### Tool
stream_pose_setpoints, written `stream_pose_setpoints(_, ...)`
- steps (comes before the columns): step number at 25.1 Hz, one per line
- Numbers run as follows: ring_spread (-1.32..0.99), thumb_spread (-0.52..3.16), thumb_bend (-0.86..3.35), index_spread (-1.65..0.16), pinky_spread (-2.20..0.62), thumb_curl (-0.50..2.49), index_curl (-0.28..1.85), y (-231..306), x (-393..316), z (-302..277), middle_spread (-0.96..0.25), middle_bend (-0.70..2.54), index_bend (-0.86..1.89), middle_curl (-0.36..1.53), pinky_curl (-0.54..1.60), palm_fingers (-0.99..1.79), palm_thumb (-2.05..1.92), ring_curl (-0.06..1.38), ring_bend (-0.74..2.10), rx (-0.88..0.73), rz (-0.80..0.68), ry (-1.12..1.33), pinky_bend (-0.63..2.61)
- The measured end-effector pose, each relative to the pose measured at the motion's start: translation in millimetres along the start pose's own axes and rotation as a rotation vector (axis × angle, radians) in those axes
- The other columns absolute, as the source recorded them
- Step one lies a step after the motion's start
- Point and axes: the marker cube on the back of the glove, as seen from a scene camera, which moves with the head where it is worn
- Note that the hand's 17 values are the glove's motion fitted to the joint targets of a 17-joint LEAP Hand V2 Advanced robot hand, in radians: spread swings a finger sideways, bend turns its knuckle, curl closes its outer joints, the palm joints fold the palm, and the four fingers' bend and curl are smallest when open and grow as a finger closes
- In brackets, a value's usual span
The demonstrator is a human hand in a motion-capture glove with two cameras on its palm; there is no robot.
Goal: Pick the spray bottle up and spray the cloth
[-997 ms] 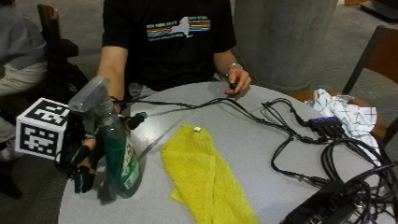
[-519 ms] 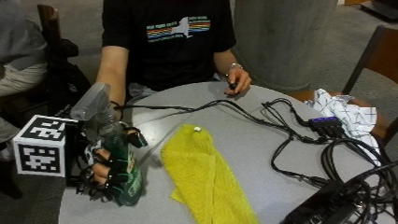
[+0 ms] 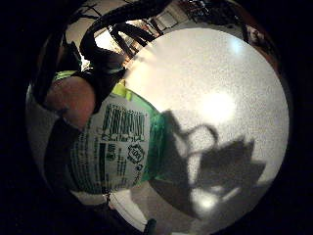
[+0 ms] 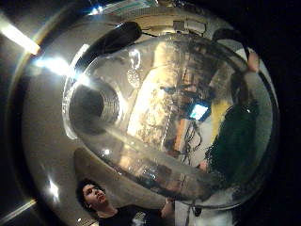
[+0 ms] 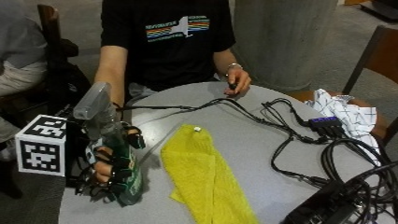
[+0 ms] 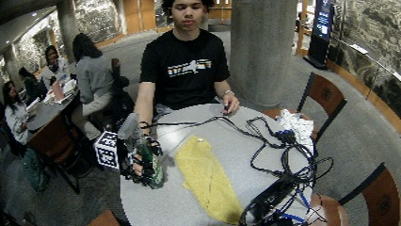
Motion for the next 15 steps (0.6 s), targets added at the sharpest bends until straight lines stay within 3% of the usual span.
stream_pose_setpoints(9,-0.03,0.45,-0.01,-0.19,0.25,0.62,0.4,49,-42,10,-0.06,0.34,0.3,0.47,0.26,1.05,1.04,0.37,0.36,-0.238,0.004,-0.051,0.32)
stream_pose_setpoints(15,-0.02,0.42,-0.03,-0.18,0.24,0.64,0.43,104,-72,36,-0.06,0.32,0.25,0.47,0.27,1.1,1.02,0.38,0.36,-0.445,0.113,-0.118,0.32)
